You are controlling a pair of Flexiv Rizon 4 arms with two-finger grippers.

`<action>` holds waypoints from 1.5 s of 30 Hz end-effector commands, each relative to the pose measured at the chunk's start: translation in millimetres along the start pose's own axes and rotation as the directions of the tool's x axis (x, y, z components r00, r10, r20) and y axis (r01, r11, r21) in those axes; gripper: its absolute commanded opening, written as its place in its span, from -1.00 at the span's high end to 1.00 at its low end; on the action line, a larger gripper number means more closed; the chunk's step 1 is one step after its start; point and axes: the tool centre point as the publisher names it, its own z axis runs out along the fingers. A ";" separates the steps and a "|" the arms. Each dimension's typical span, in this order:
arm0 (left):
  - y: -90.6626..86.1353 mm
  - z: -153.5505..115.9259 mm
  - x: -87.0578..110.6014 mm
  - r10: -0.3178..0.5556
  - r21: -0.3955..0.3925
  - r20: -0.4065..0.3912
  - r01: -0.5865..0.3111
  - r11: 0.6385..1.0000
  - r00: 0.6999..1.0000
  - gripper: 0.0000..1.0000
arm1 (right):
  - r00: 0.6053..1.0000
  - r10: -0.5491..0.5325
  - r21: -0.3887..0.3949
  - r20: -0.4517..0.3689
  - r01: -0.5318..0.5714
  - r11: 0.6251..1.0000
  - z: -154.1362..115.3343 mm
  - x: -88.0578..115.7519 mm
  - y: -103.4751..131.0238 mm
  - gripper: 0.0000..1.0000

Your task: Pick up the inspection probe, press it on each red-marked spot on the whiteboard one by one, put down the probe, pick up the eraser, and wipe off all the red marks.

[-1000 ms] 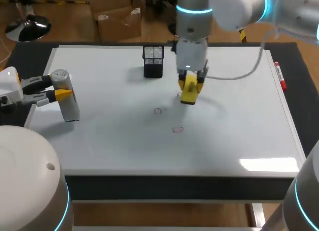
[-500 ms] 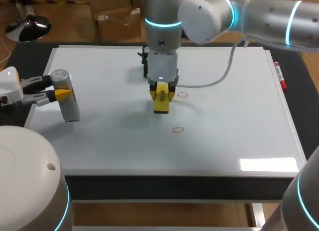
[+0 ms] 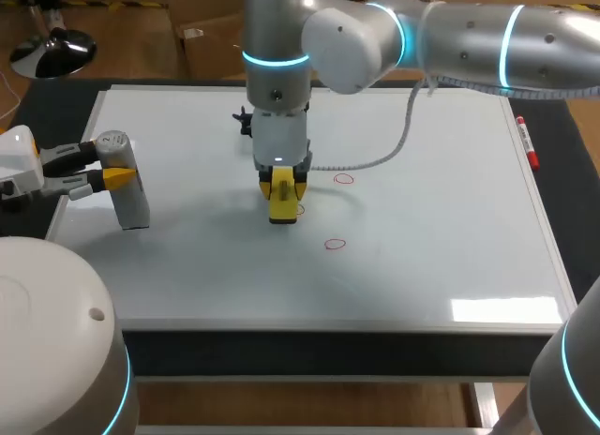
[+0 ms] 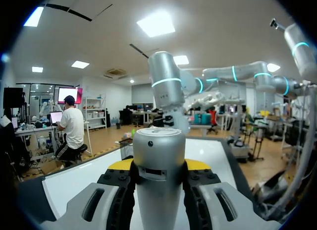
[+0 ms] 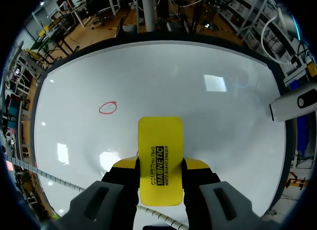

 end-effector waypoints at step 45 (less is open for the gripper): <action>-1.1 -0.7 0.1 0.000 0.001 0.000 0.000 1.000 1.000 1.00 | 0.993 0.115 -0.019 0.018 -0.115 0.993 16.9 63.6 -15.6 1.00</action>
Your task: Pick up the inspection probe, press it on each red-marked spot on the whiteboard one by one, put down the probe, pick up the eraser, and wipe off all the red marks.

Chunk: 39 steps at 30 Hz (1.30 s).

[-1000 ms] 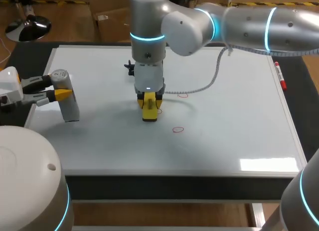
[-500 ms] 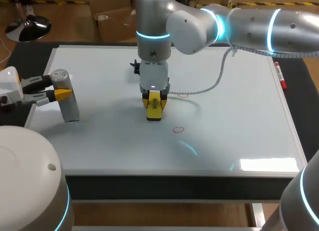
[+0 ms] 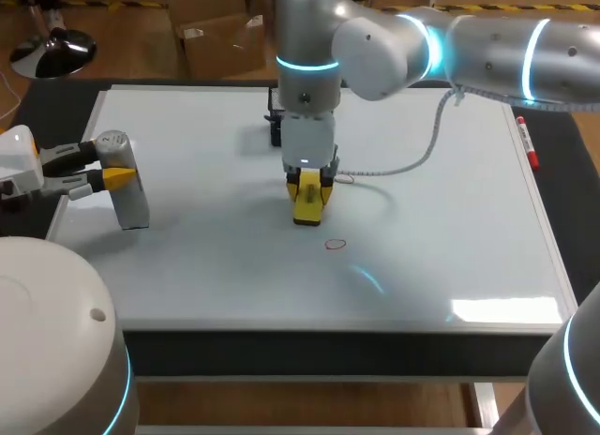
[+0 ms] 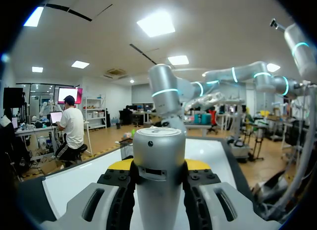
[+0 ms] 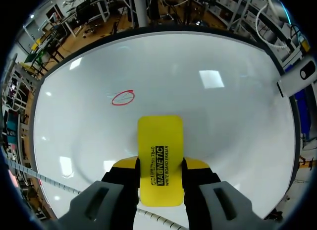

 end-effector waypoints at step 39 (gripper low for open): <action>-0.9 -0.4 0.1 0.000 0.001 0.000 0.000 1.000 1.000 1.00 | 0.900 0.422 -0.001 0.108 -0.425 0.905 -48.7 240.7 -43.3 1.00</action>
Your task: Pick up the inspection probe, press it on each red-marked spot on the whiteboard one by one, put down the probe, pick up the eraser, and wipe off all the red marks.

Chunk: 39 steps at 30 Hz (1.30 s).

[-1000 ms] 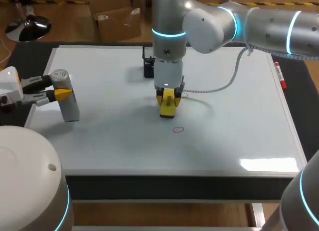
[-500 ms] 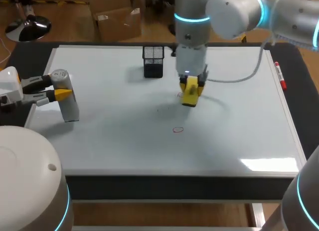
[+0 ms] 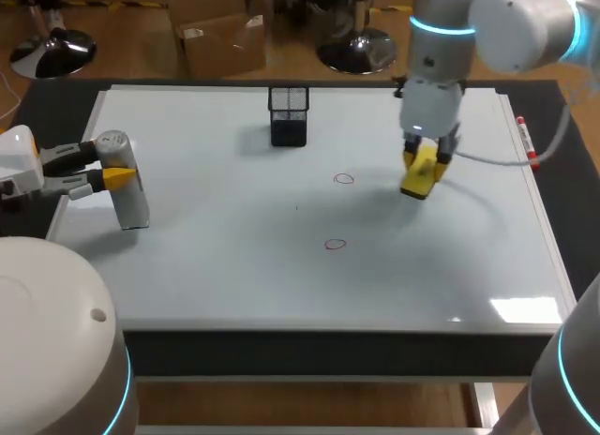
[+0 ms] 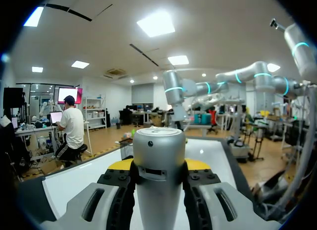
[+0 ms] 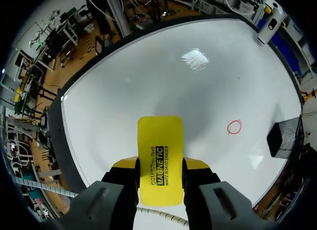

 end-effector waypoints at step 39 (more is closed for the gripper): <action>-1.0 -0.5 0.2 0.000 0.001 0.000 0.000 1.000 1.000 1.00 | 0.986 0.147 0.049 0.085 -0.151 0.987 -1.8 90.2 -50.5 1.00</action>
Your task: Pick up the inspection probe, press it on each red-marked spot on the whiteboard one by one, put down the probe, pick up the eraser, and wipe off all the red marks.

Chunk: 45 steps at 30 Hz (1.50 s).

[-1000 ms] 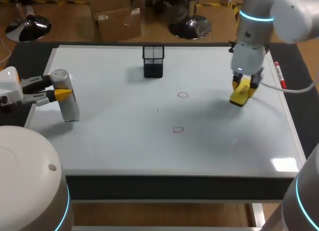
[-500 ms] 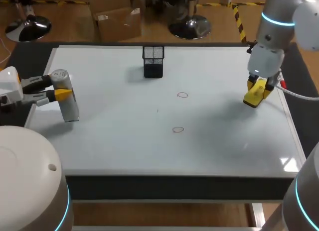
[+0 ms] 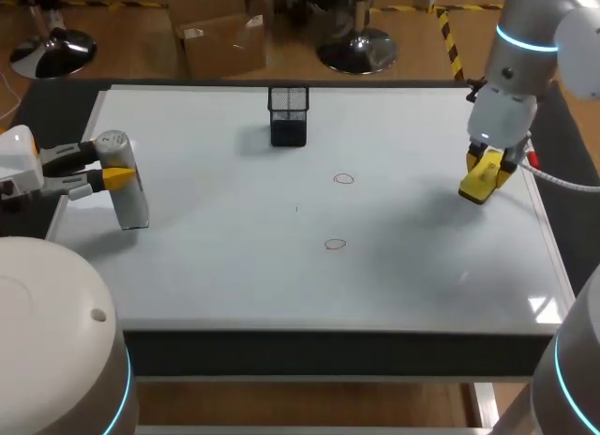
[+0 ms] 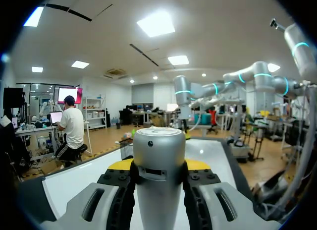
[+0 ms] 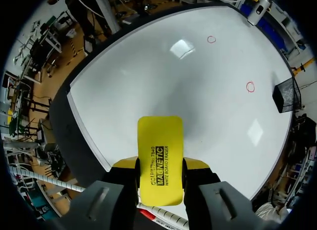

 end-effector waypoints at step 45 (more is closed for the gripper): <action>-40.5 275.1 42.4 0.041 0.074 -0.343 -0.017 0.997 0.938 1.00 | 1.000 -0.002 0.002 -0.002 0.002 1.000 -0.8 0.8 -0.4 1.00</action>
